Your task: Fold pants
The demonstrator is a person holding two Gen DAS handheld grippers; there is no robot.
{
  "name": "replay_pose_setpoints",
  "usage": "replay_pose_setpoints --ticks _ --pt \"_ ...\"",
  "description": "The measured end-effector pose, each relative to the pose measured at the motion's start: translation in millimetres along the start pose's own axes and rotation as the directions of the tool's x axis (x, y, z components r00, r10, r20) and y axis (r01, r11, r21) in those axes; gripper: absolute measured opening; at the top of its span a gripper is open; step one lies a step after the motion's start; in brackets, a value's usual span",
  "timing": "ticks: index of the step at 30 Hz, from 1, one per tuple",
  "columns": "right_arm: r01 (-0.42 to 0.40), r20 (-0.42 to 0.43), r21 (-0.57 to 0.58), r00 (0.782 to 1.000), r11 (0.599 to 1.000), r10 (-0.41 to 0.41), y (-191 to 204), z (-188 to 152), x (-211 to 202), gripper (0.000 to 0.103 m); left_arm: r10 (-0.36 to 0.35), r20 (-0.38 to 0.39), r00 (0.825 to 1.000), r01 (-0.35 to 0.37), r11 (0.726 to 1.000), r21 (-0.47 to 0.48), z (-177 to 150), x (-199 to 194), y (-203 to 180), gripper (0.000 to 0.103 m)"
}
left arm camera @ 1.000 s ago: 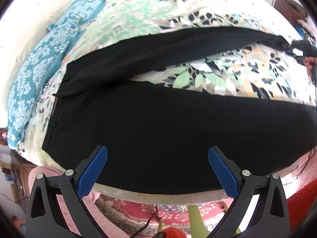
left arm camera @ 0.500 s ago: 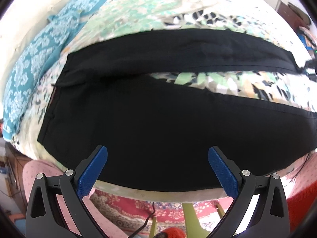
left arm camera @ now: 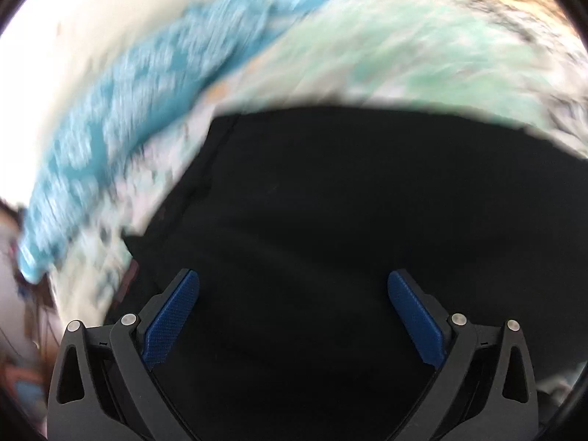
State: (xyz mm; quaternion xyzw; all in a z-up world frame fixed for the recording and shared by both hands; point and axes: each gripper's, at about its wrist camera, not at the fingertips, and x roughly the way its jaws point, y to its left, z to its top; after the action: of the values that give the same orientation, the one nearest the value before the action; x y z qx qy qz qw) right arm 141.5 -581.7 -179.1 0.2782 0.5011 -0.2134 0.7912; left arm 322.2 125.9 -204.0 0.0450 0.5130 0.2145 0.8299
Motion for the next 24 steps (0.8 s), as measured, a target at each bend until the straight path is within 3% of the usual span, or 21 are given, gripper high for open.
replay_pose_setpoints --ticks 1,3,5,6,8,10,12,15,18,21,23,24 --pt "0.001 0.018 0.008 1.0 1.0 -0.001 -9.1 -5.6 3.5 0.055 -0.04 0.016 0.999 0.041 0.997 -0.07 0.0 3.9 19.2 0.103" --pt "-0.007 0.054 0.013 0.999 1.0 0.006 -17.1 -9.3 -5.6 0.053 -0.08 -0.008 0.997 0.079 0.995 -0.066 3.0 4.7 30.6 0.103" --pt "0.058 0.061 0.002 0.996 0.998 -0.058 -11.7 -12.7 -22.2 0.053 -0.088 0.014 0.996 0.088 0.996 -0.02 5.5 -7.9 32.5 0.103" --pt "0.082 0.082 -0.024 0.993 0.996 -0.08 -4.9 -17.1 -34.2 0.055 -0.076 0.039 0.996 0.076 0.997 0.003 4.9 -16.9 31.5 0.102" --pt "0.057 0.129 -0.074 0.99 0.996 -0.048 11.5 -32.2 -62.2 0.059 -0.082 0.077 0.994 0.079 0.996 0.031 -2.2 -42.3 29.9 0.102" --pt "0.029 0.172 -0.098 0.985 0.995 -0.012 27.7 -55.7 -87.4 0.069 -0.152 0.089 0.984 0.15 0.988 0.025 -16.2 -67.2 28.5 0.102" --pt "-0.019 0.198 -0.101 0.979 0.995 0.039 45.1 -91.5 -104.7 0.079 -0.249 0.074 0.966 0.247 0.968 0.03 -40.8 -91.7 16.9 0.102" --pt "-0.073 0.189 -0.092 0.978 0.993 0.089 75.3 -149.3 -112.6 0.079 -0.395 0.031 0.918 0.389 0.914 0.113 -93.3 -129.4 -20.5 0.102" --pt "-0.112 0.152 -0.102 0.98 0.988 0.127 109.5 -203.5 -106.8 0.079 -0.449 -0.005 0.894 0.436 0.866 0.246 -132.6 -152.6 -61.6 0.102" --pt "-0.117 0.067 -0.207 0.989 0.971 0.134 146.3 -240.4 -91.8 0.079 -0.433 -0.006 0.901 0.399 0.825 0.4 -164.8 -162.1 -97.3 0.102" --pt "-0.102 0.044 -0.316 0.992 0.943 0.122 168.9 -253.3 -85.1 0.079 -0.419 -0.003 0.908 0.379 0.817 0.436 -177.3 -158.4 -105.3 0.102" --pt "-0.082 0.043 -0.361 0.994 0.929 0.105 177.6 -259.5 -81.9 0.079 -0.43 0.001 0.903 0.388 0.815 0.43 -181.1 -154.9 -103.7 0.103"
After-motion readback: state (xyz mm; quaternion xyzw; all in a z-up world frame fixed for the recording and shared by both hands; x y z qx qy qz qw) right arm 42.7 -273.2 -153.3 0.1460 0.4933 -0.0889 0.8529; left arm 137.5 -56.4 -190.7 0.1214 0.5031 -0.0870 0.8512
